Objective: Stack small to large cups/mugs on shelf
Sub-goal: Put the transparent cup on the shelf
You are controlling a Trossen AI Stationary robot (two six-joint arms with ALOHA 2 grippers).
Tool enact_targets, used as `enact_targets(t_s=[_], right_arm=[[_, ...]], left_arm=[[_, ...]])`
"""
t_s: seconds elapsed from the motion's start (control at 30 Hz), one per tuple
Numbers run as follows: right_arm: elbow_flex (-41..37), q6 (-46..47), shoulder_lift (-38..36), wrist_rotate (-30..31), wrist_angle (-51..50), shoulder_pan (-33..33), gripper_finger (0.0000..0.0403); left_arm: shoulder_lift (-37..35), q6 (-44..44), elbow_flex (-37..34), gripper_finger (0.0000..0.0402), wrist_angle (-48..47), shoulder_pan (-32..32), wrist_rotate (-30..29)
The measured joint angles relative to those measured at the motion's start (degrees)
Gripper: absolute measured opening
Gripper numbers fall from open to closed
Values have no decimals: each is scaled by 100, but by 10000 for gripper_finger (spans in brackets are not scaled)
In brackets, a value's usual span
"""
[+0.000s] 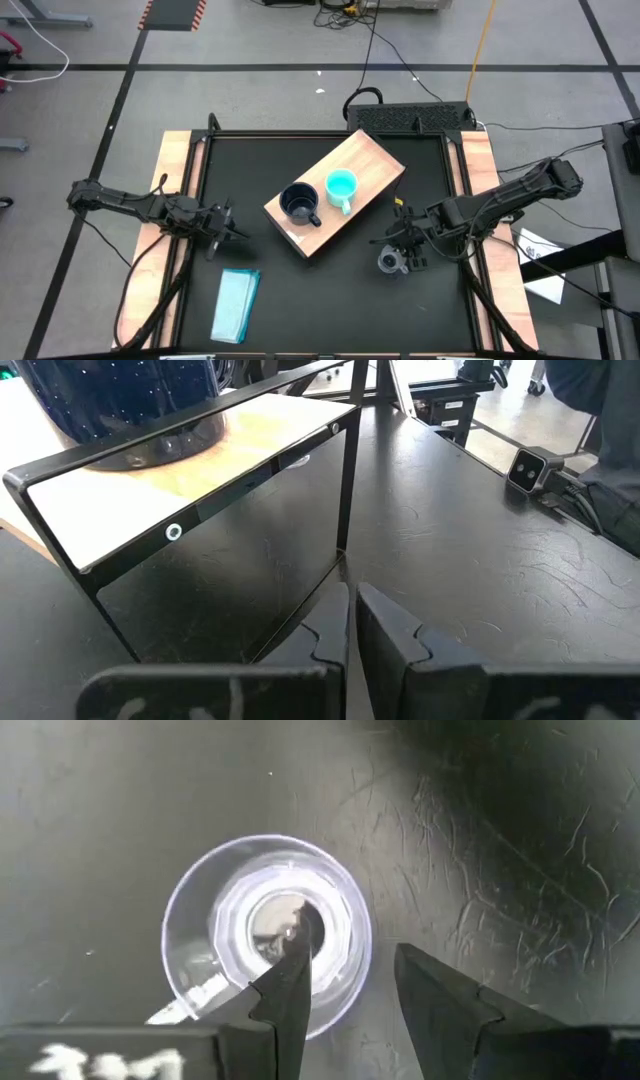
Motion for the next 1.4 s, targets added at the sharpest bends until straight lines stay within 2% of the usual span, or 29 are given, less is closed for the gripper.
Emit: enact_targets(t_s=[0.97,1.1,1.4], right_arm=[[-13,45,520,27,264,-2,138],[-13,45,520,27,264,-2,121],[-13,14,520,27,266,-6,47]], left_arm=[[2,87,0,26,24,0,0],[1,87,0,26,26,2,0],[2,87,0,26,28,2,0]])
